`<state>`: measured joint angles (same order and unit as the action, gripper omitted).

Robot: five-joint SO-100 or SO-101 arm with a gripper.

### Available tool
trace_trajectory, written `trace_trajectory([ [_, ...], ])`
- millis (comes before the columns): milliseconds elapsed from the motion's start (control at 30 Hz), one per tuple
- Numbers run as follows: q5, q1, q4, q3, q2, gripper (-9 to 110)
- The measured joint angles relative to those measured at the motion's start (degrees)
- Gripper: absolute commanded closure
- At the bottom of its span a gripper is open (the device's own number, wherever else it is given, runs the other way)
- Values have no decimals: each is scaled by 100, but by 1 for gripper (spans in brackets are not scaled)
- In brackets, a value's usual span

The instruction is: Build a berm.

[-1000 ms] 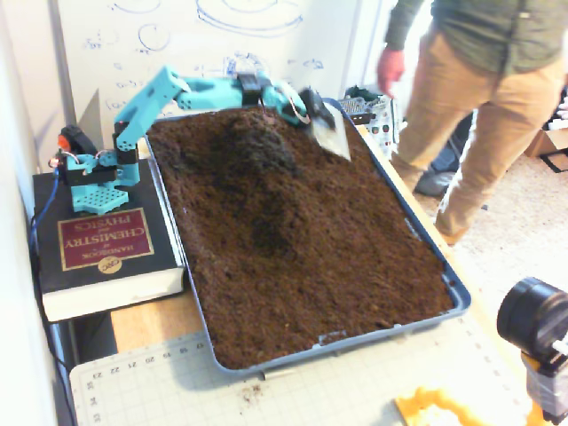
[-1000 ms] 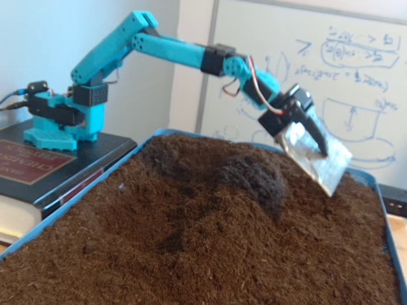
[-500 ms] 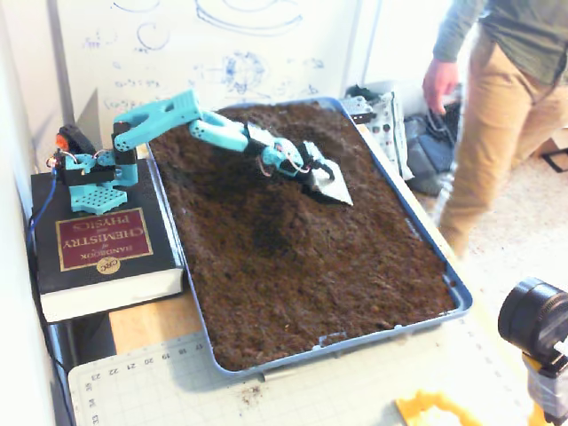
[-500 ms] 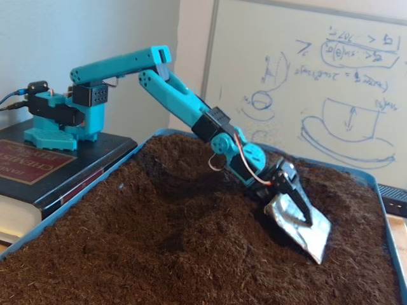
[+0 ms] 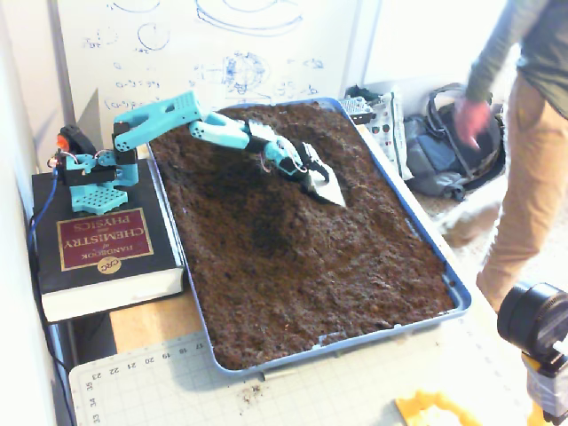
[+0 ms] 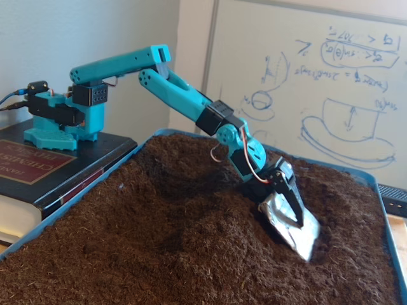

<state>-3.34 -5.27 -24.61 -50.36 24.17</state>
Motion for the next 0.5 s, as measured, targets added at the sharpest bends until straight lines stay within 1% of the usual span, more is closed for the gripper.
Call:
trace_trajectory([
  [167, -9, 0, -940, 176, 132, 101],
  [500, -9, 18, -2048, 158, 598, 101],
])
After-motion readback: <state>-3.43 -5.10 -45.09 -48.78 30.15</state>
